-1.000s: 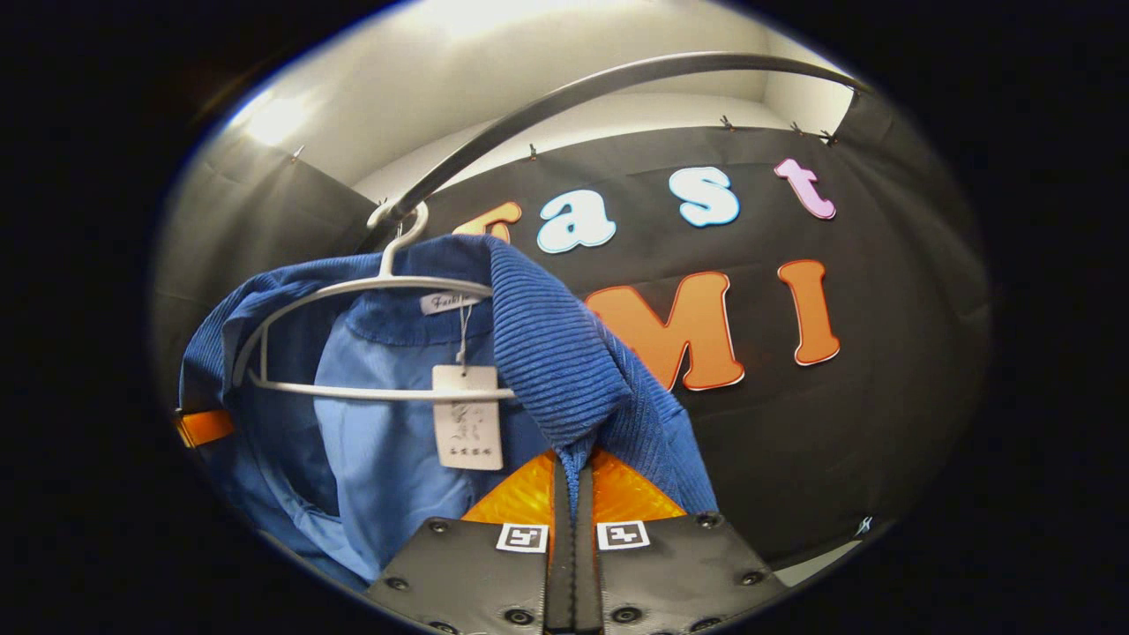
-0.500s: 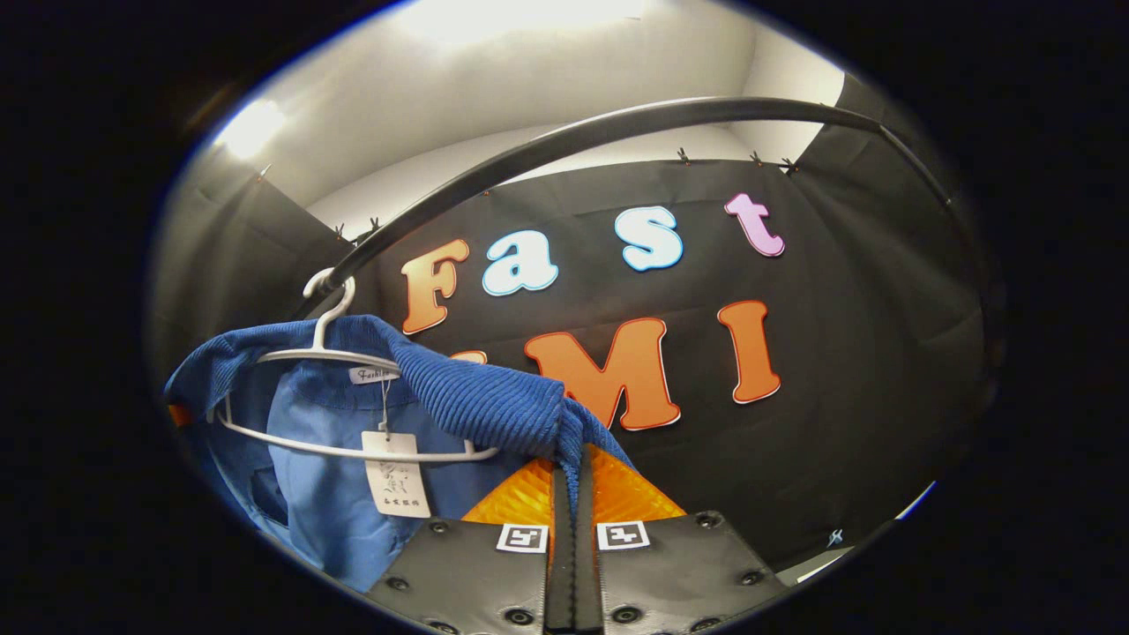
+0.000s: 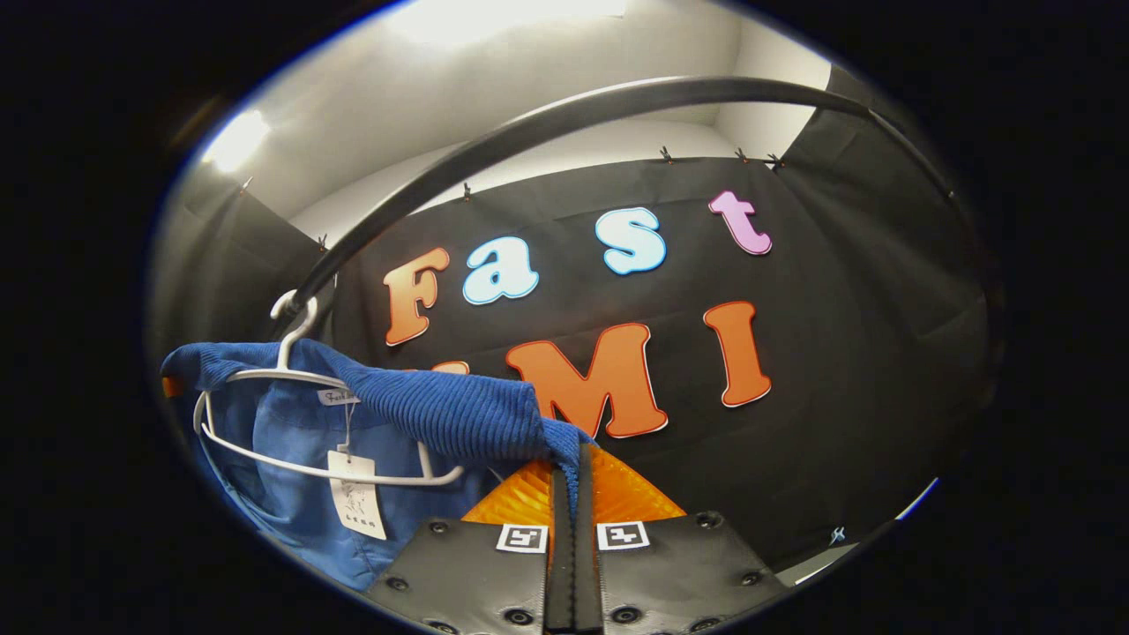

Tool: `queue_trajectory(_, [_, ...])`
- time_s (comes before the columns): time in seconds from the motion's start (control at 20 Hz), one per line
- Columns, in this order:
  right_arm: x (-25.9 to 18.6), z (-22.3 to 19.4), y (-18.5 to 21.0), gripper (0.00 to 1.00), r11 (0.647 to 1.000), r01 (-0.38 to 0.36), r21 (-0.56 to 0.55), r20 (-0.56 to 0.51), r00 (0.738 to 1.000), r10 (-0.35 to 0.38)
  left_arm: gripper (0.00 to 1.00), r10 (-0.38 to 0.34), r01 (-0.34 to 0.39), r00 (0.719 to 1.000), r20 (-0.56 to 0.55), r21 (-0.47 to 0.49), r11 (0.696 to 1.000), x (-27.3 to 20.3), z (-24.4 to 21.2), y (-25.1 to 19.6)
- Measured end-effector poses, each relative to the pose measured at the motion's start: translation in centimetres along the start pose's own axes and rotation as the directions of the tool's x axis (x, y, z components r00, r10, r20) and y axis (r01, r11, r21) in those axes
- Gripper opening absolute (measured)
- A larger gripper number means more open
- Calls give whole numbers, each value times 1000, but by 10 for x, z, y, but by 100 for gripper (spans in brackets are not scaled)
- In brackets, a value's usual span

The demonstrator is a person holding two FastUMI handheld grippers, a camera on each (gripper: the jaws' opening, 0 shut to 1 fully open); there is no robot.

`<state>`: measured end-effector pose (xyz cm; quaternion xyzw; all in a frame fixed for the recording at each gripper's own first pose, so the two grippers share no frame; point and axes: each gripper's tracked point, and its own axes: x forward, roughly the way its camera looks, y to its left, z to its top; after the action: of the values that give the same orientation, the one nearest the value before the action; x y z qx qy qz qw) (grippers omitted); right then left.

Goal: Grasp the clothes on the hanger with both hands and then place them into the laundry hamper below.

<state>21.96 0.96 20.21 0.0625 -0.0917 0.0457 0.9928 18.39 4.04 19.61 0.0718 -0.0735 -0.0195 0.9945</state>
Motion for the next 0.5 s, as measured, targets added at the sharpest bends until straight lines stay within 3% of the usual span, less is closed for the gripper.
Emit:
queue_trajectory(0.3, [6,-8,-17,7,997,51,-58,7,999,-51,3,-26,25,997,-79,-16,1000,24,-42,-3])
queue_trajectory(0.5, [10,-33,-11,7,996,36,-79,-36,999,-39,3,-39,28,986,-159,-74,997,26,-87,-4])
